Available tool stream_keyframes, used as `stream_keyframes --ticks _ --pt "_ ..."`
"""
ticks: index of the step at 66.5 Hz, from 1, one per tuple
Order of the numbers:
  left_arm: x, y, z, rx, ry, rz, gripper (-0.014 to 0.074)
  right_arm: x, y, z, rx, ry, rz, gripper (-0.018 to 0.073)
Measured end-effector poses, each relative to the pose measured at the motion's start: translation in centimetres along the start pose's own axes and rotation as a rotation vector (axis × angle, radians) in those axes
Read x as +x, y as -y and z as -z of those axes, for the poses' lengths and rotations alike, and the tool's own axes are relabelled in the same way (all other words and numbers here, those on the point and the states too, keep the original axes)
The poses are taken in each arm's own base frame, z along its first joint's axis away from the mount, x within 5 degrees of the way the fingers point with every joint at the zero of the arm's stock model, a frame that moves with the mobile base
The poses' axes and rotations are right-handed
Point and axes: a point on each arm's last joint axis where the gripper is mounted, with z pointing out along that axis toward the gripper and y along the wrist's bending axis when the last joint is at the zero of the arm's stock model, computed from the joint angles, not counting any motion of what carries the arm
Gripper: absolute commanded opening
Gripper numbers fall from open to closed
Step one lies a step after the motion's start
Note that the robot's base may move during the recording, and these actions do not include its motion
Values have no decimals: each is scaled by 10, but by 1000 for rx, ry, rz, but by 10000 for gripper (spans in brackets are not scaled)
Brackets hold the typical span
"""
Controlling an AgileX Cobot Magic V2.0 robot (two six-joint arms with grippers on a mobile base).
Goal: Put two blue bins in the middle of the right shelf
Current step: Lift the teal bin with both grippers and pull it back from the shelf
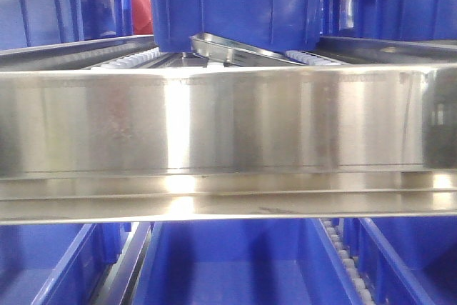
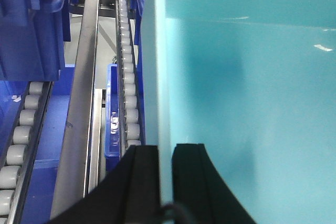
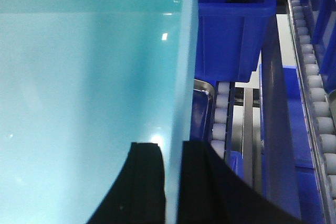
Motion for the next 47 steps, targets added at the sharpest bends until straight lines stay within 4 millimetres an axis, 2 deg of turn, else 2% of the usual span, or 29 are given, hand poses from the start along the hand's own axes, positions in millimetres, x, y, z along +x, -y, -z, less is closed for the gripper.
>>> stream_keyframes --ticks 47 --pt "-1 0 -1 -3 6 -5 -111 0 0 -3 1 6 3 -153"
